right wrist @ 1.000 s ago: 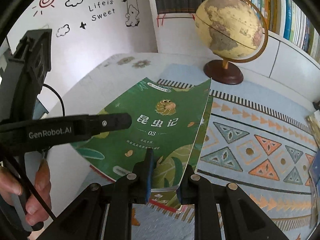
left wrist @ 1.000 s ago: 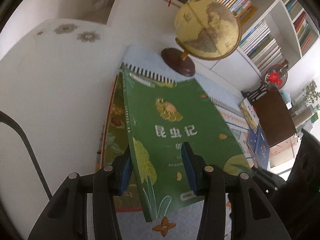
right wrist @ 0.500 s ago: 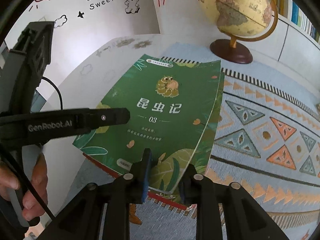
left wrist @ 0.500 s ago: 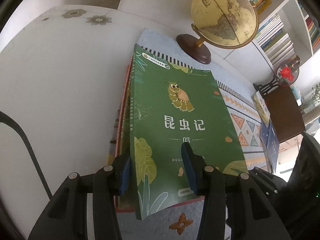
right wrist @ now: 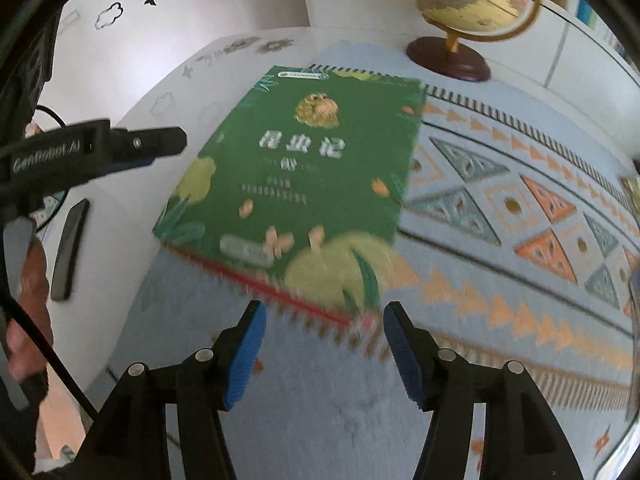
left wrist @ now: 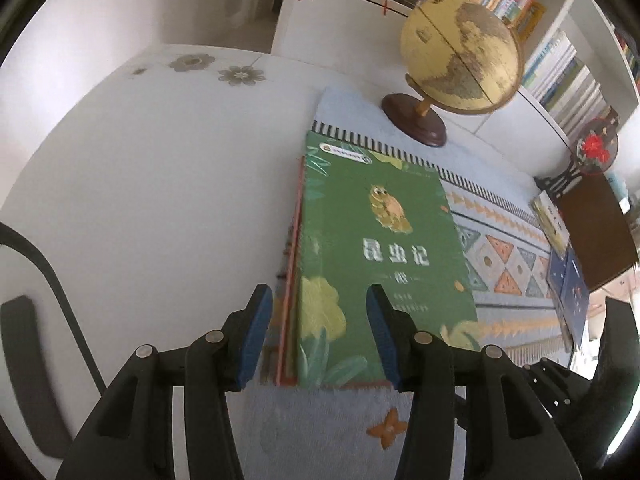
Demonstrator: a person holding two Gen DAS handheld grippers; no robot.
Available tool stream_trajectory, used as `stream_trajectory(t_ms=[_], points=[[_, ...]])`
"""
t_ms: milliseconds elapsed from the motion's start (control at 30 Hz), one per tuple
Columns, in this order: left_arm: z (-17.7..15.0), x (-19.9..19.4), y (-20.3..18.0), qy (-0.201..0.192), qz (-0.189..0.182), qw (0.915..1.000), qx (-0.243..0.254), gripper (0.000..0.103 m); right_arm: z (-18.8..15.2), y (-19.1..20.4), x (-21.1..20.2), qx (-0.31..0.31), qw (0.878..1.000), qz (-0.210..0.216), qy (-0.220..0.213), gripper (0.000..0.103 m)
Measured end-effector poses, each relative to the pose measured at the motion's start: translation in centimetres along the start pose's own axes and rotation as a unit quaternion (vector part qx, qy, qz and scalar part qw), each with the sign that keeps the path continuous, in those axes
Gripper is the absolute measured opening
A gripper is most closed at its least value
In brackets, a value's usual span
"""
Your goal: Organize books
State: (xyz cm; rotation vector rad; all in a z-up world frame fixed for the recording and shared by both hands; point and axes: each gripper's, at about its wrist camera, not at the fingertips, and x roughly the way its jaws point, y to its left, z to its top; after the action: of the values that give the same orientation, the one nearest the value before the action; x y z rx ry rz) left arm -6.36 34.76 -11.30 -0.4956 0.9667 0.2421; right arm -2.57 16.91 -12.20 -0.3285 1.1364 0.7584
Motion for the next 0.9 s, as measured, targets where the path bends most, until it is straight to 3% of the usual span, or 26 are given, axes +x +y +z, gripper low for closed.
stream_trajectory(t_ms=[233, 367, 567, 767, 900], points=[[-3.2, -1.5, -5.3, 0.014, -0.016, 0.9992, 0.034, 0.052, -5.2, -2.2, -4.1, 0.041, 0.999, -0.009, -0.034, 0.059], [-5.5, -3.0, -10.1, 0.006, -0.039, 0.9974, 0.060, 0.075, -8.4, -4.6, -7.3, 0.063, 0.996, -0.021, -0.058, 0.059], [-10.4, -5.9, -19.2, 0.006, -0.084, 0.9916, 0.098, 0.075, -15.2, -9.0, -13.7, 0.101, 0.990, -0.043, -0.093, 0.059], [-16.6, -8.1, -28.8, 0.015, -0.112, 0.9807, 0.159, 0.075, -23.0, -14.3, -19.9, 0.161, 0.978, -0.066, -0.118, 0.059], [-20.0, -9.2, -33.2, 0.022, -0.124, 0.9725, 0.196, 0.075, -27.2, -17.2, -23.1, 0.200, 0.968, -0.078, -0.131, 0.059]])
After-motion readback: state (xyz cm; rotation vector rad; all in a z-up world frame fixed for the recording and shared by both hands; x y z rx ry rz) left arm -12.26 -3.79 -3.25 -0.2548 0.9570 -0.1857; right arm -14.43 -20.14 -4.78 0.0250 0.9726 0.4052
